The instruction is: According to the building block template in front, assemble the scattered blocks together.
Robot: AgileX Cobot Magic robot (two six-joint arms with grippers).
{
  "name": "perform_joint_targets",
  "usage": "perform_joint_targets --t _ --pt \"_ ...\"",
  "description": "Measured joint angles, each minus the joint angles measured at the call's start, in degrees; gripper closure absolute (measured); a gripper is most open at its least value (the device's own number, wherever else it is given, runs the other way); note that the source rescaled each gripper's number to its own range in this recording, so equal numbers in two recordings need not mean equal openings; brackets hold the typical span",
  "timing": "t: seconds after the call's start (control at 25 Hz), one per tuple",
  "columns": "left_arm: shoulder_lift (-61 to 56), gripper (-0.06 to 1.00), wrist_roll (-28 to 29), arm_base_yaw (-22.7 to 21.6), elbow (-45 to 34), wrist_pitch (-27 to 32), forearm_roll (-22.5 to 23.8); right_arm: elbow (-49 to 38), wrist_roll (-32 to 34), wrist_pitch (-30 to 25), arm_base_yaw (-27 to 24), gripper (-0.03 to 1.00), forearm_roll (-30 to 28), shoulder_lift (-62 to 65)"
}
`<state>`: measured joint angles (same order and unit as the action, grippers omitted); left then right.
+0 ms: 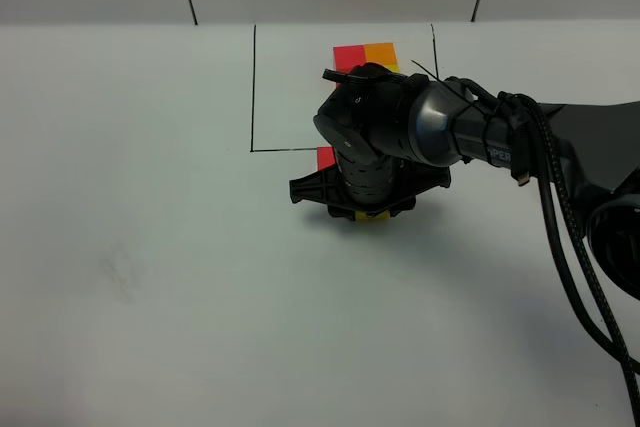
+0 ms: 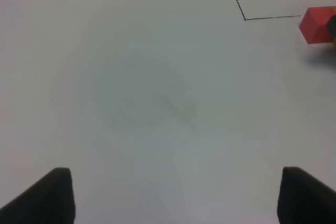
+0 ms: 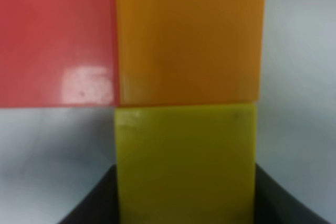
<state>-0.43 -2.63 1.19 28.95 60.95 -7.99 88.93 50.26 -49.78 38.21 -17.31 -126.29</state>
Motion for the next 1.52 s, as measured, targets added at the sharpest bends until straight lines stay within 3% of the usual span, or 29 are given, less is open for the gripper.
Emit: perform_joint_targets --t 1.0,1.16,1.4,1.52 --pt "0.0 0.27 -0.1 0.0 0.0 0.0 0.0 0.0 -0.3 0.1 -0.1 0.95 2.1 0.0" --pt "0.0 0.27 -0.1 0.0 0.0 0.0 0.0 0.0 -1.3 0.1 -0.2 0.73 2.9 0.1" --pt "0.0 0.27 -0.1 0.0 0.0 0.0 0.0 0.0 -4.3 0.0 -0.2 0.21 3.7 3.2" --pt "0.0 0.27 -0.1 0.0 0.0 0.0 0.0 0.0 -7.7 -0.6 -0.6 0.03 4.7 6.4"
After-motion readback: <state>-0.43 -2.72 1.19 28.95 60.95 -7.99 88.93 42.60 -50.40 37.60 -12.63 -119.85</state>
